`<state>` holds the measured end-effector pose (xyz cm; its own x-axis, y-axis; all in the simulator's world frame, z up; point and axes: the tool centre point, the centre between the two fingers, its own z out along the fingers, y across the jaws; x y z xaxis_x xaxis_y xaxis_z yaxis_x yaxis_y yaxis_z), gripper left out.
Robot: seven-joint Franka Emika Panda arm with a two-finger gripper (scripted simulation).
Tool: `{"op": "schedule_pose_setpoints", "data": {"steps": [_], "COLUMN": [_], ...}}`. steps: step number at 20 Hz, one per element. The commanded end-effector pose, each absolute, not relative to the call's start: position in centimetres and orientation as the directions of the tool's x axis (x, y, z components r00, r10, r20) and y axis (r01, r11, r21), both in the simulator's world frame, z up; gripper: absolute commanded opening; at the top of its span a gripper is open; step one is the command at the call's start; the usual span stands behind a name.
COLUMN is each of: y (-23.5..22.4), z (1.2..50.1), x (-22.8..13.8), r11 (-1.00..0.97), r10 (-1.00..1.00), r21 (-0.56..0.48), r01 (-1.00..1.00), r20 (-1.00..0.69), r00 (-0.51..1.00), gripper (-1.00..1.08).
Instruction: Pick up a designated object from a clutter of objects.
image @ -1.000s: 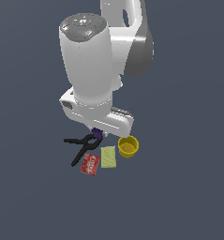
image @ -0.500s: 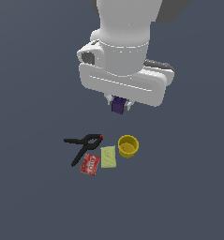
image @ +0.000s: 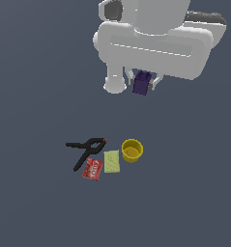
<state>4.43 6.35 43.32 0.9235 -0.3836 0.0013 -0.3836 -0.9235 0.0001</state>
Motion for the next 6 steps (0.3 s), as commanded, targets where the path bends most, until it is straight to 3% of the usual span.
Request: {"op": "schedule_pose_setpoints", "data": {"steps": [1, 6], "y": [6.88, 7.26], "z": [44.16, 44.75], "x": [4.31, 4.26], "r11": [-0.923, -0.923], "r10": [-0.384, -0.384], "r21": [0.001, 0.000], "r01": [-0.384, -0.384], "r20": [0.000, 0.000], "r00": [0.923, 0.923], "gripper": [-1.00, -1.00]}}
